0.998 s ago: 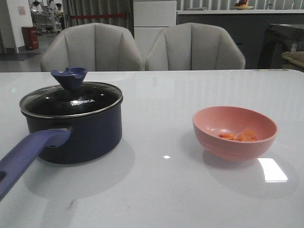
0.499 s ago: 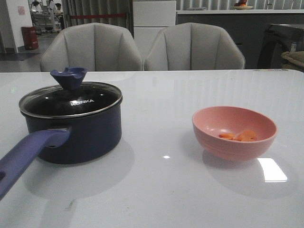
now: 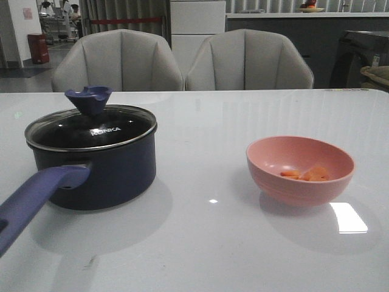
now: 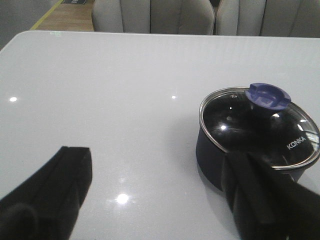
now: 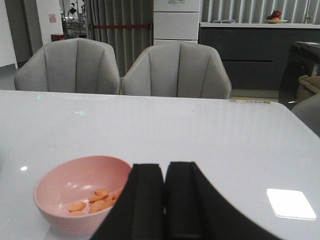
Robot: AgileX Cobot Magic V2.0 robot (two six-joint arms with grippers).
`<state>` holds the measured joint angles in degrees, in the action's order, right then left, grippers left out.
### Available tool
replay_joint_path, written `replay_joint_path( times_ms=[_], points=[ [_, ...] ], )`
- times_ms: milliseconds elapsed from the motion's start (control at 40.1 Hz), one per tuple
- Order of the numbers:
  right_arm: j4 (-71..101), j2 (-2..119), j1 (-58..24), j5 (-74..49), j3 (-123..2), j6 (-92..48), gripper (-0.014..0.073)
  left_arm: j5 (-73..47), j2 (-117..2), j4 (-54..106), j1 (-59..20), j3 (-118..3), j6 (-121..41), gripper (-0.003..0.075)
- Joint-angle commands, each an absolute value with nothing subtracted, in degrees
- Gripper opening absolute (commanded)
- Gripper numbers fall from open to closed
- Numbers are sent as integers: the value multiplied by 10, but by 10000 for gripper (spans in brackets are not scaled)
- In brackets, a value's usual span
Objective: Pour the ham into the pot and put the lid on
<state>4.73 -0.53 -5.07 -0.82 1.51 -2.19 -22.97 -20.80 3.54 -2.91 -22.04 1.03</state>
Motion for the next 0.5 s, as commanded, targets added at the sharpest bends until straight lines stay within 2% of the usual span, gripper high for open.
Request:
replay_joint_path(
  times_ms=[0,225,474],
  points=[
    [42,-17,-51,39,21,-24,138,-192,-217,39,-34,-241,14,607],
    [42,-17,-51,39,21,-24,138,-196,-231,39,-34,-248,14,607],
    [42,-17,-51,39,21,-24,138,-313,-350,40,-34,-363,14,610]
  ],
)
